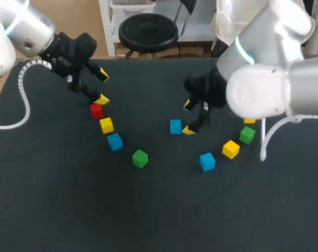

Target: Place the blue cubes, place green cubes on the blue cubes, place the yellow cubes on the green cubes, then place the red cubes on the yellow cubes, and place purple cube on the red cubes.

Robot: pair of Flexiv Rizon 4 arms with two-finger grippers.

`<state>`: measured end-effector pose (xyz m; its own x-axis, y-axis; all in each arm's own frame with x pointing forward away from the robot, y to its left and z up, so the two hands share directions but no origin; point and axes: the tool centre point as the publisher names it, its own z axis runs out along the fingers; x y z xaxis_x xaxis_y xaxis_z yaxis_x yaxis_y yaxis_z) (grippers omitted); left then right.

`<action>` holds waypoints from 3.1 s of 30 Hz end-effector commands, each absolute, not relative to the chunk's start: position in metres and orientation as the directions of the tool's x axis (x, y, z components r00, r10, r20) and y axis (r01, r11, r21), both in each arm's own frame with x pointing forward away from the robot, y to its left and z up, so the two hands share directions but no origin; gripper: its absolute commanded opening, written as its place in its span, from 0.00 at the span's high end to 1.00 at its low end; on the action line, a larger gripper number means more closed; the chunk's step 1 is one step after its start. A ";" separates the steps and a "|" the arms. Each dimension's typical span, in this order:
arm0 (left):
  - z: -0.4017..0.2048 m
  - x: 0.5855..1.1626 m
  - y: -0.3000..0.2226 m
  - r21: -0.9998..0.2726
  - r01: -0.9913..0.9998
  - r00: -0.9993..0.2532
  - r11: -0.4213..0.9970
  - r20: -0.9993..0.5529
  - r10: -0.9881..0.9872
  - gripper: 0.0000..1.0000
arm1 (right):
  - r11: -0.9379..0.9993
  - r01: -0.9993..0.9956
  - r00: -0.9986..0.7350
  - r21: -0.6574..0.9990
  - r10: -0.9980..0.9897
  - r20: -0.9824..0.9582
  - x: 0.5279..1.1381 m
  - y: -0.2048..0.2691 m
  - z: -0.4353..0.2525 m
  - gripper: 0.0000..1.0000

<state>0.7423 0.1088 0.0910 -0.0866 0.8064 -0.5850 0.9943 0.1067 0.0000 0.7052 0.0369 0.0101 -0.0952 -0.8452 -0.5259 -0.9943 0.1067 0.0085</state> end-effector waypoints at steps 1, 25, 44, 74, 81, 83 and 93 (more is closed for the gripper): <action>0.091 0.741 0.109 0.002 0.994 -0.086 0.107 -0.585 0.807 0.00 | 0.099 -0.995 -0.090 0.013 -0.829 -0.552 0.703 0.033 0.021 0.00; 0.091 0.741 0.109 0.002 0.994 -0.086 0.107 -0.585 0.807 0.00 | 0.057 -0.998 -0.033 -0.020 -0.795 -0.606 0.668 -0.019 0.055 0.00; 0.091 0.741 0.109 0.002 0.994 -0.086 0.107 -0.585 0.807 0.00 | 0.084 -0.996 -0.059 -0.009 -0.771 -0.634 0.645 -0.043 0.065 0.00; 0.091 0.741 0.109 0.002 0.994 -0.086 0.107 -0.585 0.807 0.00 | 0.084 -0.996 -0.059 -0.009 -0.771 -0.634 0.645 -0.043 0.065 0.00; 0.091 0.741 0.109 0.002 0.994 -0.086 0.107 -0.585 0.807 0.00 | 0.084 -0.996 -0.059 -0.009 -0.771 -0.634 0.645 -0.043 0.065 0.00; 0.091 0.741 0.109 0.002 0.994 -0.086 0.107 -0.585 0.807 0.00 | 0.084 -0.996 -0.059 -0.009 -0.771 -0.634 0.645 -0.043 0.065 0.00; 0.091 0.741 0.109 0.002 0.994 -0.086 0.107 -0.585 0.807 0.00 | 0.084 -0.996 -0.059 -0.009 -0.771 -0.634 0.645 -0.043 0.065 0.00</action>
<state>0.7423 0.1088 0.0910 -0.0866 0.8064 -0.5850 0.9943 0.1068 0.0001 0.6445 -0.0435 0.0654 -0.0600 -0.7729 -0.6317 -0.9963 0.0852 -0.0096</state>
